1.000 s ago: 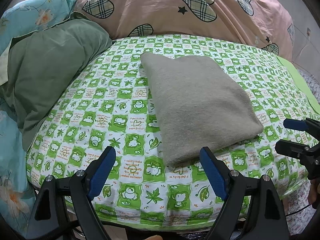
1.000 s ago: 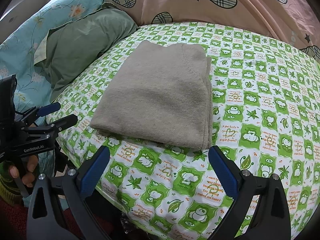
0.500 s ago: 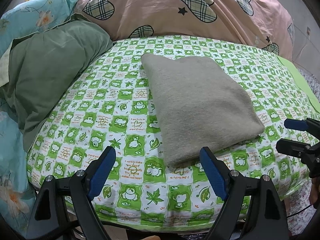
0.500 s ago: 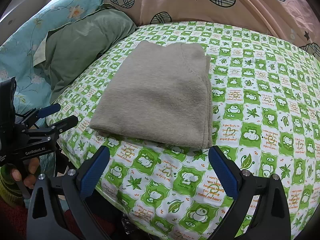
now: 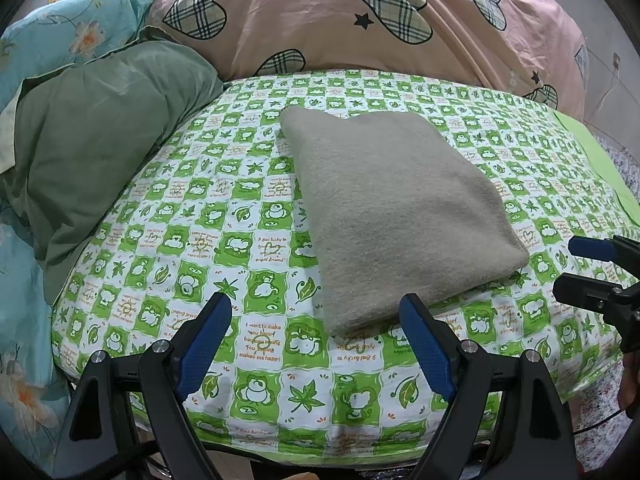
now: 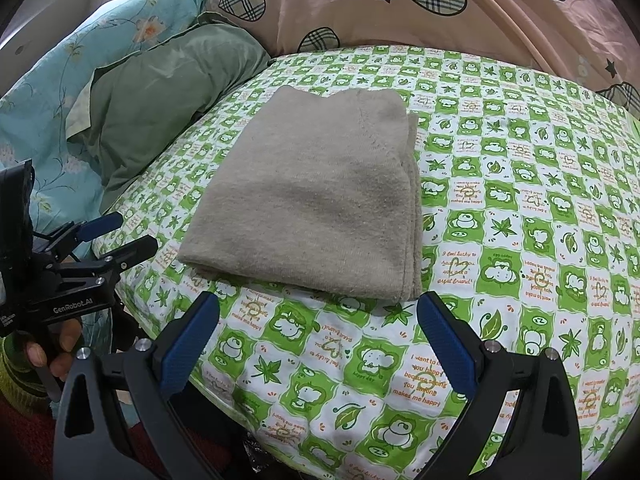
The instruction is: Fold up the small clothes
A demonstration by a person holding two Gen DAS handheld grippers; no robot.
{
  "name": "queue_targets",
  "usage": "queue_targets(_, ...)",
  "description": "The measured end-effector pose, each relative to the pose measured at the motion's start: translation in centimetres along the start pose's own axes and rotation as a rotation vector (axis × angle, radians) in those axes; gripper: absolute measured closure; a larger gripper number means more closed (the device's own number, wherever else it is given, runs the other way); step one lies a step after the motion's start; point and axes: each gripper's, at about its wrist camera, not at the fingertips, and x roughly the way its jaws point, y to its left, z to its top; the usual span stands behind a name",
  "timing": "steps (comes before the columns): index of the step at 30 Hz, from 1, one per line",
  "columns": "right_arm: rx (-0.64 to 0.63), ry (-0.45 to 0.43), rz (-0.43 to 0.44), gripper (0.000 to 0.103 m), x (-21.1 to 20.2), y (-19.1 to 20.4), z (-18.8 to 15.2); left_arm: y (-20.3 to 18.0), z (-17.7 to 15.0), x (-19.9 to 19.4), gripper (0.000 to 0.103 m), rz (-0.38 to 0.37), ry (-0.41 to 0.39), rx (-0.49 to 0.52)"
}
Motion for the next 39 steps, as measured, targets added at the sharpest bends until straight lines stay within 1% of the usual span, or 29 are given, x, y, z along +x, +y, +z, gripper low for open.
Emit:
queue_targets(19,0.016,-0.018,0.001,0.004,0.0,0.7,0.0,-0.3,0.0,0.1,0.017,-0.009,0.002,0.002)
queue_targets(39,-0.008,-0.044,0.013,0.004,0.3,0.8,1.1,-0.6,0.6,0.3,0.017,-0.016,0.003,-0.004)
